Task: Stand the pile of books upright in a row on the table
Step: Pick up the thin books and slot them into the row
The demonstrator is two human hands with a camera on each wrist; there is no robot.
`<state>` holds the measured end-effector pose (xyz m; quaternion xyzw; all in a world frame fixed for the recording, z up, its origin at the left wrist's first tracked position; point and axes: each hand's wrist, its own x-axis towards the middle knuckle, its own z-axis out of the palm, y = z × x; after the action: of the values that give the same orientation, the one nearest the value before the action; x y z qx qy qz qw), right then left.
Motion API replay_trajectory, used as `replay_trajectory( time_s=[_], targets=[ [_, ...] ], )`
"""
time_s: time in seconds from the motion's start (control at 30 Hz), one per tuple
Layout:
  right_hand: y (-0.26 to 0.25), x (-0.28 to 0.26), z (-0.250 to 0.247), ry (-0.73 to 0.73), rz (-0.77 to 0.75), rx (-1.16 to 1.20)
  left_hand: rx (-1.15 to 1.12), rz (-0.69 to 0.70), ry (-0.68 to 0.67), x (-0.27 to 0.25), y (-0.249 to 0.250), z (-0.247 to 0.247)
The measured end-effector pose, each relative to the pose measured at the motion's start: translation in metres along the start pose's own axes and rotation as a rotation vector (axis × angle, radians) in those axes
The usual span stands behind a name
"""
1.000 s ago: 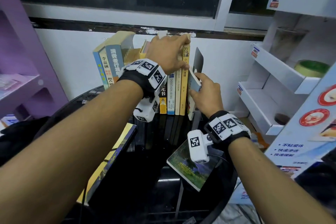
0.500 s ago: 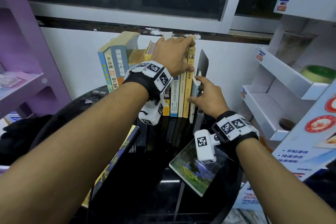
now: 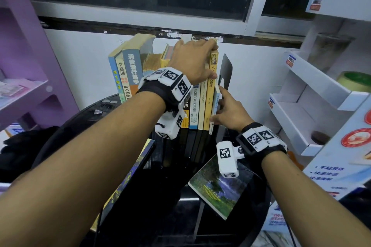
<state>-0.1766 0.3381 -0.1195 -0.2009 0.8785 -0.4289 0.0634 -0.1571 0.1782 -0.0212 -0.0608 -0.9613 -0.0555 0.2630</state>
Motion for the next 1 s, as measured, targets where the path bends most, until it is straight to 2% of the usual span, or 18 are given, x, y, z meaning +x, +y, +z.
replay_trajectory(
  time_s=[0.67, 0.9, 1.0],
  targets=[
    [0.0, 0.01, -0.001, -0.018, 0.008, -0.005, -0.001, 0.015, 0.025, 0.0, 0.0, 0.002],
    [-0.008, -0.002, -0.006, 0.015, 0.03, -0.019, -0.033, 0.013, -0.064, -0.004, 0.003, -0.009],
    [-0.012, -0.013, -0.014, 0.045, 0.049, -0.052, -0.089, 0.019, -0.043, -0.01, 0.006, -0.016]
  ],
)
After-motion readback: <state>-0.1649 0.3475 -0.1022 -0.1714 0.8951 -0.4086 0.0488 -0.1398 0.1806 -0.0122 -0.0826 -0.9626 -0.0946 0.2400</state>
